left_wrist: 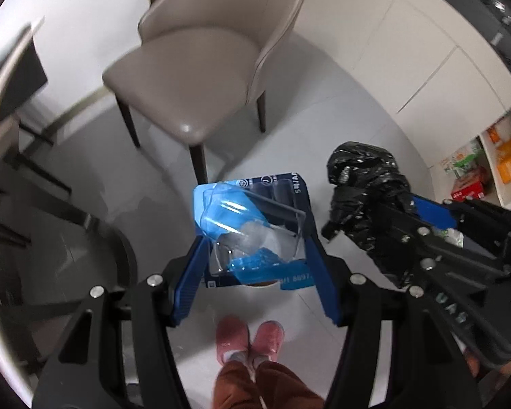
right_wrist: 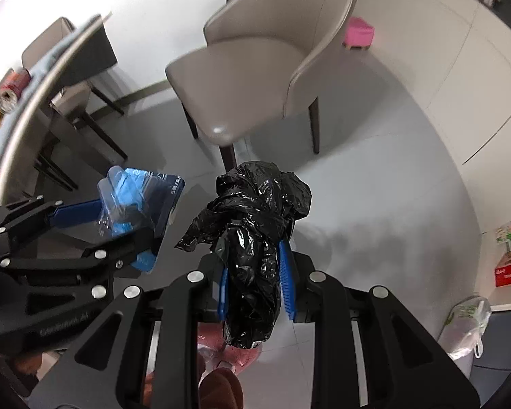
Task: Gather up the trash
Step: 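Carry the black bag and blue packaging over the metal bin, then open both tools to drop the black bag and blue packaging into the bin, then move both tools back over the table toward the gold box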
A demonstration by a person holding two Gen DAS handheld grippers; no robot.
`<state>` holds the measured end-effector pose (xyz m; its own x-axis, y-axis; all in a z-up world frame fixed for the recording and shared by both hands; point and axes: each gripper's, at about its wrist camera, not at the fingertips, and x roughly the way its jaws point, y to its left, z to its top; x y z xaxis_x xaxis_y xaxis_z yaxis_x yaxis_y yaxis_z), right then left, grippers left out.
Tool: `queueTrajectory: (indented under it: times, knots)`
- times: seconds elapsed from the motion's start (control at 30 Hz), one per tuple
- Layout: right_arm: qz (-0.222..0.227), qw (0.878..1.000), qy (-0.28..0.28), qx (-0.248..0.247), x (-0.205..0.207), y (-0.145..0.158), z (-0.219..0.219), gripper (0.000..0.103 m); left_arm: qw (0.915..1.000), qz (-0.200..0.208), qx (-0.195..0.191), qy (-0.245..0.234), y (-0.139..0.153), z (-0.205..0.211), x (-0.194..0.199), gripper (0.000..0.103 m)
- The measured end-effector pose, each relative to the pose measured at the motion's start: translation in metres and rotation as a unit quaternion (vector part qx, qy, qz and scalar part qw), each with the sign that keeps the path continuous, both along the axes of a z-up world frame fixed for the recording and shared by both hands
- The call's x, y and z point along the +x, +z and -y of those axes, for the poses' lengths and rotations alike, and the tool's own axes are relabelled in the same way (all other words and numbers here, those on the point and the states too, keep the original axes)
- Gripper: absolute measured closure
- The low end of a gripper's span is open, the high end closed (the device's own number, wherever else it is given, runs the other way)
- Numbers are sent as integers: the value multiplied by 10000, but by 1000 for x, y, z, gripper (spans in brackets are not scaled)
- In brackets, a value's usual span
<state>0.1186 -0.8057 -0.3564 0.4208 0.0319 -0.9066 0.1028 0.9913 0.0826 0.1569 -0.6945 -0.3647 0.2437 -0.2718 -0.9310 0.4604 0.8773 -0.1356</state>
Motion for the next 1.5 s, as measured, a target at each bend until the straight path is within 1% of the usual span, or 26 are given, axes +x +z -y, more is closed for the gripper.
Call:
queueTrajectory:
  times: [0.03, 0.1, 0.17, 0.23, 0.3, 0.4, 0.53, 0.73, 0.9, 1.07, 1.2, 1.33, 1.5]
  knots:
    - [-59, 10000, 60, 9, 5, -14, -1, 80, 10000, 1, 41, 51, -8, 1, 2, 43]
    - [-118, 9999, 102, 47, 9, -26, 1, 79, 9998, 27, 190, 86, -21, 7, 6, 43]
    - [-141, 9998, 143, 70, 14, -36, 2, 78, 9997, 2, 236, 102, -28, 8, 8, 43]
    - [-164, 9997, 166, 57, 18, -41, 3, 66, 9996, -42, 259, 144, -29, 5, 8, 43]
    - [-175, 9997, 157, 70, 20, -43, 6, 58, 9994, -48, 290, 185, -28, 6, 10, 43]
    - [-151, 9997, 151, 102, 17, -40, 12, 53, 9992, -48, 356, 163, -26, 7, 8, 43]
    - [-135, 9997, 158, 139, 17, -39, 17, 53, 9991, -98, 394, 158, -28, 8, 8, 43]
    - [-114, 9998, 124, 108, 11, -34, 23, 52, 9993, -135, 347, 102, -28, 10, 10, 43]
    - [-131, 9999, -97, 38, -1, -27, 34, 52, 9997, -161, 172, -54, -27, 19, 10, 43]
    - [-149, 9992, -370, -33, -16, -18, 48, 52, 9987, -335, 22, -380, -30, 35, 8, 42]
    - [-140, 9984, -549, -33, -27, -12, 57, 52, 9981, -372, 29, -482, -29, 43, 4, 42]
    - [-136, 9978, -648, -42, -33, -6, 59, 53, 9980, -360, 20, -523, -23, 43, 1, 42]
    - [-82, 9980, -622, -28, -38, 11, 53, 52, 9982, -219, 25, -549, 0, 37, -2, 42]
